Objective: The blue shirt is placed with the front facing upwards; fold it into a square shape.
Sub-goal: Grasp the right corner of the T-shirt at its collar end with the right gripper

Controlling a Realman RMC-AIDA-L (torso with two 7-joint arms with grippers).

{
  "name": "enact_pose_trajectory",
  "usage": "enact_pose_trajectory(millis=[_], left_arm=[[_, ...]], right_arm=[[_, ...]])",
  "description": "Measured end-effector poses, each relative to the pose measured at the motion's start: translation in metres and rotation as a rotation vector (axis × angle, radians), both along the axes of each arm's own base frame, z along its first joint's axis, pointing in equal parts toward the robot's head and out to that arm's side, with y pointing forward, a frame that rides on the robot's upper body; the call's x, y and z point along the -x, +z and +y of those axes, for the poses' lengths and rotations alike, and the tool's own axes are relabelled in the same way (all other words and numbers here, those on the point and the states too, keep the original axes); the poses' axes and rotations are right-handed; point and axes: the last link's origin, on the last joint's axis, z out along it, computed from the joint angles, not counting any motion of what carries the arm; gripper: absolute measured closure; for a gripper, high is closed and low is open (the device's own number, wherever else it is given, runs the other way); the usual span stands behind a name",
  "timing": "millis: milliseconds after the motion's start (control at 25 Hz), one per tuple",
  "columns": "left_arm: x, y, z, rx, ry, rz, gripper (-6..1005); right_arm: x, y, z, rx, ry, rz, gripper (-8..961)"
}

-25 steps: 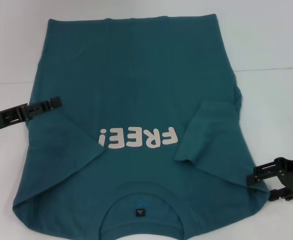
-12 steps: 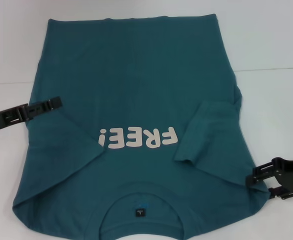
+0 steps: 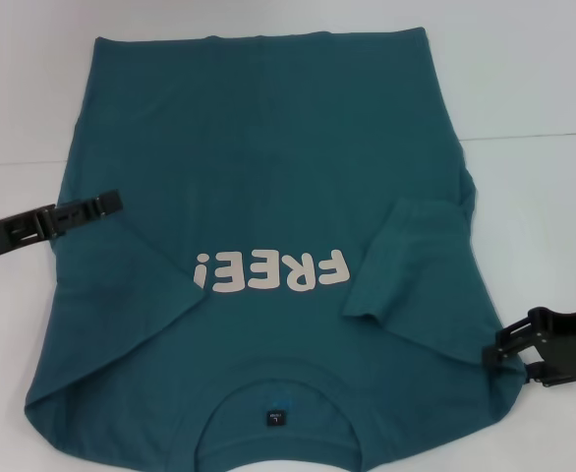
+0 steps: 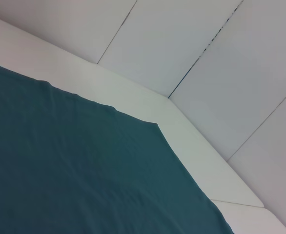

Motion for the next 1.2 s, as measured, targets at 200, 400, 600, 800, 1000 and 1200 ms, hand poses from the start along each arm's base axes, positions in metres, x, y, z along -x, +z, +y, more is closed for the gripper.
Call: enact_pose_trajectory(millis=[200,400,600,800,1000,1200], left_arm=[[0.0005,-0.0001,-0.0002,-0.001,0.002,0.000,212],[0.0015,-0.0002,0.0001,-0.007,0.007,0.003,212],[0.0014,-0.0005,0.0001,-0.007,0.008,0.003,213],[0.0015,-0.0003,0.0002,-0.007,0.008,0.003,213],[0.0015,-0.0006,0.0002,-0.008,0.008,0.003,213],[0.0014,-0.0008,0.0002,-0.007,0.008,0.002,214]], right_arm=[[-0.0004,-0.0007,0.0001,-0.004,-0.007,-0.001,456],[-0.0015,-0.0006,-0.0008,-0.005,-0.012,0.000,483],[-0.0018,-0.0006,-0.0007,-0.007,-0.013,-0.001,485],[-0.0025,-0.0007,0.0001,-0.013,-0.019,-0.006,489],[-0.0019,-0.0033,0.0000,-0.013,-0.021,-0.005,532],[-0.0003,-0.0068,-0.0005,-0.007,-0.020,0.000,721]])
